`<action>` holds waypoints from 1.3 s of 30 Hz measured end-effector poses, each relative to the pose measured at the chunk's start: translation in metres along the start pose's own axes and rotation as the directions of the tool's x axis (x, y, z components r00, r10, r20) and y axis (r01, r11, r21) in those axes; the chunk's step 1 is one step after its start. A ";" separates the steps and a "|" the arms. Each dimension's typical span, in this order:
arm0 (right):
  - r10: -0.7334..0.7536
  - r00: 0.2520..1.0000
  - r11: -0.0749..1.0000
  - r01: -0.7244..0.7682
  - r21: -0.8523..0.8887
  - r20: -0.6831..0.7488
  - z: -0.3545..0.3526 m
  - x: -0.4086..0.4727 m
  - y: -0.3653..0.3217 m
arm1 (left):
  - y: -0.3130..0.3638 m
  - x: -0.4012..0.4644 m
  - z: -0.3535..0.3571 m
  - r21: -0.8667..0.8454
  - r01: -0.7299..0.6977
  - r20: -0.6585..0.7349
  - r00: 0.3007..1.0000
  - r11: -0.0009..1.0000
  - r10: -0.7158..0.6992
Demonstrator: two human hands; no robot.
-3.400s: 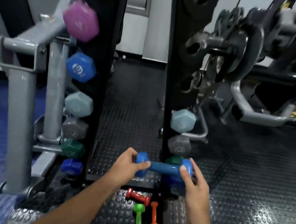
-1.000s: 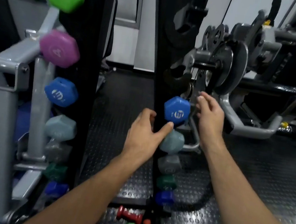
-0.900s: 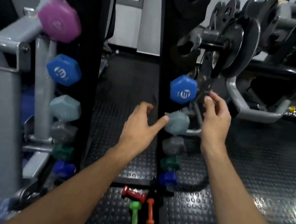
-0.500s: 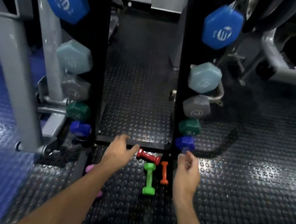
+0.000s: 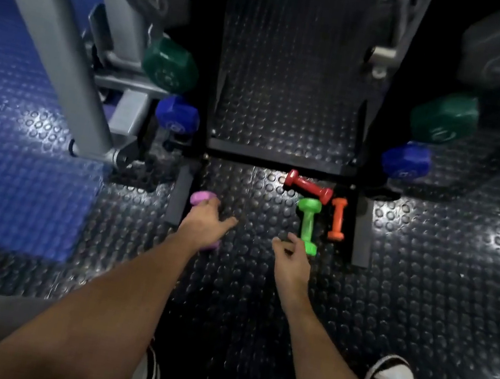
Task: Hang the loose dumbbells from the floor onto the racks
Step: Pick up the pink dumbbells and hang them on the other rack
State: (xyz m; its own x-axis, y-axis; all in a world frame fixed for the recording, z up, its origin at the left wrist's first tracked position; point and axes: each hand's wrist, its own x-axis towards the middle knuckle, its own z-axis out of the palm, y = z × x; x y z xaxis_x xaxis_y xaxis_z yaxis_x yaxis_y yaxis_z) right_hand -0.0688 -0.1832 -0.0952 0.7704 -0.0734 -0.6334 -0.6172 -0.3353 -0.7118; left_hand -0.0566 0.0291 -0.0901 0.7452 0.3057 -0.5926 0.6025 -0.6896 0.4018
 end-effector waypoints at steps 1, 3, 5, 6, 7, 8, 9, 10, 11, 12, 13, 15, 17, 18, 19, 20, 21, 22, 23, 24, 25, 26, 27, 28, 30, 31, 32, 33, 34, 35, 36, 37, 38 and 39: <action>0.025 0.999 1.000 -0.024 -0.019 0.040 0.010 0.003 0.009 | -0.010 0.004 0.006 0.008 0.017 0.009 1.000 1.000 -0.017; 0.085 0.988 0.995 -0.077 -0.066 0.129 0.025 0.012 0.022 | -0.020 0.011 0.010 0.023 0.004 0.012 1.000 1.000 -0.004; 0.153 0.962 0.984 -0.127 -0.124 0.227 0.042 0.017 0.035 | -0.031 0.018 0.015 0.016 0.014 0.020 1.000 1.000 -0.015; 0.184 0.945 0.978 -0.148 -0.149 0.270 0.050 0.019 0.041 | -0.036 0.021 0.017 0.007 0.025 0.027 0.999 1.000 -0.025; 0.209 0.930 0.972 -0.164 -0.166 0.303 0.058 0.020 0.048 | -0.041 0.026 0.018 0.005 0.039 0.023 0.999 0.999 -0.039; 0.230 0.917 0.968 -0.181 -0.176 0.325 0.066 0.020 0.052 | -0.045 0.030 0.018 0.017 0.042 0.009 0.999 0.999 -0.042; 0.243 0.908 0.965 -0.190 -0.182 0.341 0.072 0.020 0.054 | -0.047 0.034 0.016 0.038 0.045 -0.003 0.999 0.998 -0.045; 0.255 0.902 0.963 -0.202 -0.180 0.350 0.080 0.021 0.057 | -0.051 0.041 0.015 0.060 0.041 -0.023 0.999 0.997 -0.039; 0.265 0.896 0.961 -0.217 -0.169 0.356 0.086 0.022 0.057 | -0.052 0.047 0.013 0.083 0.030 -0.039 0.999 0.996 -0.027; 0.278 0.892 0.959 -0.238 -0.152 0.356 0.093 0.026 0.058 | -0.052 0.054 0.011 0.113 0.020 -0.048 0.999 0.993 -0.015; 0.293 0.888 0.956 -0.261 -0.135 0.354 0.100 0.029 0.059 | -0.054 0.062 0.009 0.147 0.015 -0.051 0.999 0.989 -0.008; 0.302 0.882 0.951 -0.303 -0.056 0.361 0.111 0.032 0.056 | -0.053 0.076 0.004 0.203 0.010 -0.054 0.999 0.979 0.001; 0.314 0.865 0.933 -0.357 0.040 0.391 0.122 0.036 0.051 | -0.053 0.091 0.000 0.235 -0.002 -0.065 0.998 0.972 0.018; 0.328 0.850 0.915 -0.395 0.086 0.412 0.127 0.039 0.050 | -0.054 0.099 -0.001 0.243 -0.008 -0.073 0.997 0.970 0.026; 0.344 0.830 0.893 -0.434 0.121 0.438 0.134 0.042 0.048 | -0.054 0.106 -0.002 0.249 -0.015 -0.076 0.996 0.968 0.035; 0.355 0.813 0.869 -0.469 0.157 0.461 0.141 0.044 0.046 | -0.054 0.113 -0.003 0.257 -0.017 -0.070 0.997 0.966 0.036; 0.365 0.802 0.850 -0.495 0.183 0.472 0.147 0.046 0.045 | -0.054 0.118 -0.004 0.271 -0.017 -0.062 0.998 0.962 0.035; 0.373 0.798 0.835 -0.511 0.203 0.473 0.153 0.049 0.045 | -0.054 0.123 -0.004 0.296 -0.019 -0.053 0.998 0.955 0.036; 0.385 0.795 0.823 -0.525 0.215 0.469 0.158 0.051 0.046 | -0.053 0.128 -0.005 0.328 -0.025 -0.045 0.998 0.944 0.042; 0.394 0.793 0.814 -0.536 0.225 0.465 0.163 0.054 0.047 | -0.052 0.131 -0.006 0.361 -0.037 -0.042 0.998 0.932 0.056; 0.399 0.789 0.807 -0.544 0.230 0.467 0.167 0.055 0.047 | -0.051 0.134 -0.006 0.394 -0.050 -0.036 0.997 0.918 0.070; 0.403 0.782 0.796 -0.556 0.239 0.475 0.170 0.057 0.047 | -0.050 0.137 -0.005 0.425 -0.059 -0.022 0.997 0.903 0.076; 0.408 0.774 0.785 -0.568 0.247 0.484 0.172 0.058 0.048 | -0.049 0.138 -0.004 0.464 -0.063 0.002 0.998 0.883 0.071; 0.409 0.770 0.780 -0.574 0.251 0.490 0.174 0.059 0.049 | -0.047 0.140 -0.001 0.517 -0.066 0.032 0.998 0.854 0.058; 0.405 0.776 0.787 -0.565 0.248 0.484 0.177 0.059 0.050 | -0.047 0.141 0.005 0.622 -0.062 0.075 0.997 0.781 0.020; 0.404 0.784 0.792 -0.558 0.249 0.472 0.178 0.060 0.050 | -0.048 0.142 0.009 0.645 -0.056 0.076 0.997 0.762 0.009; 0.407 0.793 0.798 -0.550 0.247 0.454 0.179 0.060 0.050 | -0.048 0.143 0.011 0.653 -0.047 0.064 0.998 0.756 0.006; 0.405 0.804 0.802 -0.541 0.253 0.436 0.180 0.062 0.049 | -0.047 0.143 0.012 0.655 -0.039 0.048 0.999 0.755 0.010; 0.404 0.812 0.804 -0.534 0.260 0.421 0.180 0.062 0.049 | -0.047 0.143 0.012 0.653 -0.036 0.037 0.999 0.757 0.015; 0.400 0.818 0.804 -0.530 0.271 0.414 0.181 0.063 0.051 | -0.046 0.142 0.011 0.647 -0.038 0.031 0.999 0.761 0.023; 0.399 0.822 0.807 -0.525 0.269 0.406 0.181 0.062 0.053 | -0.046 0.140 0.010 0.638 -0.043 0.027 0.999 0.769 0.034; 0.398 0.829 0.812 -0.518 0.269 0.392 0.180 0.061 0.054 | -0.045 0.138 0.009 0.627 -0.052 0.025 0.999 0.777 0.046; 0.397 0.842 0.822 -0.504 0.267 0.367 0.178 0.060 0.055 | -0.044 0.135 0.009 0.606 -0.059 0.029 0.998 0.794 0.052; 0.392 0.856 0.833 -0.486 0.265 0.336 0.174 0.059 0.057 | -0.044 0.132 0.008 0.571 -0.061 0.044 0.998 0.819 0.044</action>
State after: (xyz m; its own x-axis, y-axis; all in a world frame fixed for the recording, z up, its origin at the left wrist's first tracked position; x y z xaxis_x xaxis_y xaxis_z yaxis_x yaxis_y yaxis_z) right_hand -0.0869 -0.0429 -0.2263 0.3637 0.1216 -0.9236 -0.9307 0.0057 -0.3658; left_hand 0.0129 0.0939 -0.1916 0.7579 0.2461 -0.6041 0.2847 -0.9580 -0.0330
